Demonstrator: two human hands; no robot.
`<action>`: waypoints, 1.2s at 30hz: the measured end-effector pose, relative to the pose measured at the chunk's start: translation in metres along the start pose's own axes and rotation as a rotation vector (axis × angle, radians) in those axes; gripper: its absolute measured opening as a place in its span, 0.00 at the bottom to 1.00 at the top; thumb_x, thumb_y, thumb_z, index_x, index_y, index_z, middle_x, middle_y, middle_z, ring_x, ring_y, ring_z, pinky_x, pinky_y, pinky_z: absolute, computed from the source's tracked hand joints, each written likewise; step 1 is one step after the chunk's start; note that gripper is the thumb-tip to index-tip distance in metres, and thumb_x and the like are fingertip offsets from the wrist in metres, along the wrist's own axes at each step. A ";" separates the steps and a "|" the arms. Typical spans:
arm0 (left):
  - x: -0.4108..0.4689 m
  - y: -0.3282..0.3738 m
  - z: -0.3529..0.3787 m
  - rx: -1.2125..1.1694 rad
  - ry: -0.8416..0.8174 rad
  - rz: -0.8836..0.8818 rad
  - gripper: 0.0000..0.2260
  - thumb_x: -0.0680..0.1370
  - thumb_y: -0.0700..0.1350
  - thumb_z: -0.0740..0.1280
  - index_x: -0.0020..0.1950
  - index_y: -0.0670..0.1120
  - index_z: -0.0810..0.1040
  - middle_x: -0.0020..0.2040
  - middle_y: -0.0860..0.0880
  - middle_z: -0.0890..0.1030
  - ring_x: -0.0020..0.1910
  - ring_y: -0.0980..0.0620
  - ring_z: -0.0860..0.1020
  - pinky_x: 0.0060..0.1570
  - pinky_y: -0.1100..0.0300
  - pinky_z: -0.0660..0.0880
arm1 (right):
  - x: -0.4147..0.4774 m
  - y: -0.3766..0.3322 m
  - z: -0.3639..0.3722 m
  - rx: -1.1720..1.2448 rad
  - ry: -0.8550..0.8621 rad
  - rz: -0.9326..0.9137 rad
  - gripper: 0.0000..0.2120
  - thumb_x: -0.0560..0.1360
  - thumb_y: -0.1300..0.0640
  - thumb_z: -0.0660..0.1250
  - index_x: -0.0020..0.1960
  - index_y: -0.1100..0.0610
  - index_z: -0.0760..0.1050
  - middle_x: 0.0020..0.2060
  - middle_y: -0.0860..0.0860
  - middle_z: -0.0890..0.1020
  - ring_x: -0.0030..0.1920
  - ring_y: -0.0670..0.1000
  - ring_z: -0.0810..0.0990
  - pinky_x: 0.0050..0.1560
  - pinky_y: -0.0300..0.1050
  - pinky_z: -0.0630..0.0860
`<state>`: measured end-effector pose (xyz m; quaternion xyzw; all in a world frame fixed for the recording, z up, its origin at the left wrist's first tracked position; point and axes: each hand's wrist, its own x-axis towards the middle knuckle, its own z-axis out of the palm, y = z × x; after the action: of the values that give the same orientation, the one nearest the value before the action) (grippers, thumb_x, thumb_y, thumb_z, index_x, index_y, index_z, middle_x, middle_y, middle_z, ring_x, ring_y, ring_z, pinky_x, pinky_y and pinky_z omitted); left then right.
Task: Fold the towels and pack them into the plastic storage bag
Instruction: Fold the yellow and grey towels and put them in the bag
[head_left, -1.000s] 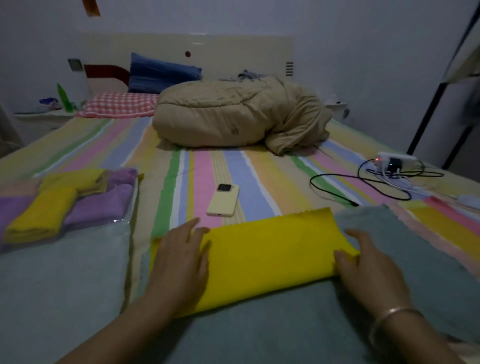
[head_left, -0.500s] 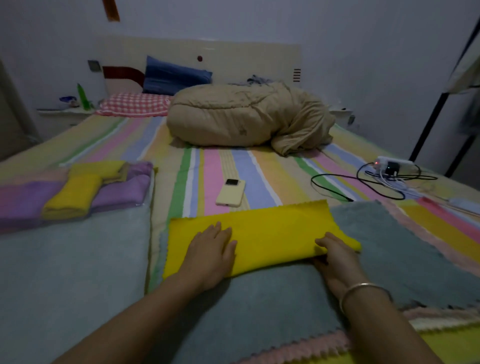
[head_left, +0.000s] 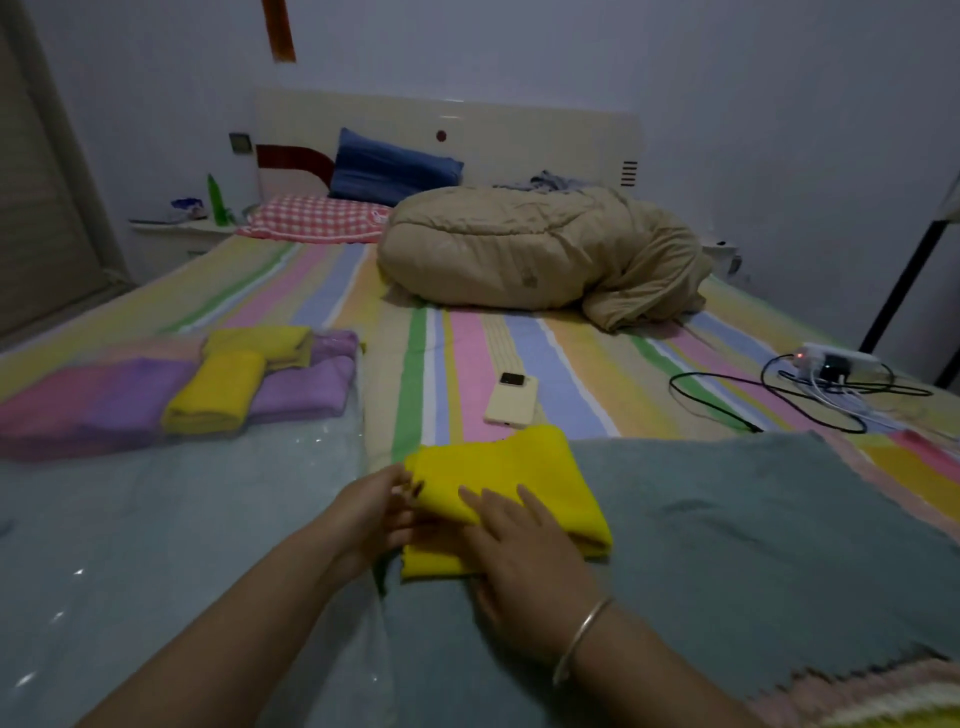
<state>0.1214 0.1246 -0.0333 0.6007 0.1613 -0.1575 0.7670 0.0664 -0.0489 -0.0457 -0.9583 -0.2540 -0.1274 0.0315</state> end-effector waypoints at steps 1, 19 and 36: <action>0.002 -0.002 -0.001 0.015 -0.001 0.012 0.09 0.81 0.45 0.58 0.49 0.44 0.76 0.37 0.44 0.80 0.30 0.51 0.79 0.27 0.62 0.77 | -0.002 -0.006 0.007 0.001 -0.037 -0.024 0.20 0.66 0.47 0.54 0.48 0.51 0.80 0.61 0.52 0.80 0.56 0.55 0.81 0.55 0.58 0.77; 0.018 -0.017 -0.005 0.752 0.132 0.412 0.20 0.76 0.39 0.66 0.67 0.52 0.72 0.52 0.47 0.75 0.46 0.49 0.75 0.46 0.59 0.72 | -0.002 0.062 0.002 0.433 0.229 0.440 0.17 0.76 0.49 0.56 0.60 0.51 0.76 0.62 0.53 0.76 0.61 0.54 0.73 0.61 0.47 0.68; 0.035 -0.058 0.073 1.705 0.138 0.721 0.38 0.70 0.58 0.34 0.78 0.45 0.52 0.78 0.45 0.52 0.78 0.46 0.50 0.74 0.43 0.43 | 0.022 0.082 0.003 0.806 -0.088 0.950 0.10 0.72 0.54 0.70 0.44 0.61 0.78 0.42 0.58 0.81 0.39 0.54 0.78 0.38 0.44 0.71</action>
<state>0.1323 0.0388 -0.0824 0.9835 -0.1603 0.0610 0.0573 0.1262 -0.1088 -0.0428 -0.8838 0.1709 0.0457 0.4332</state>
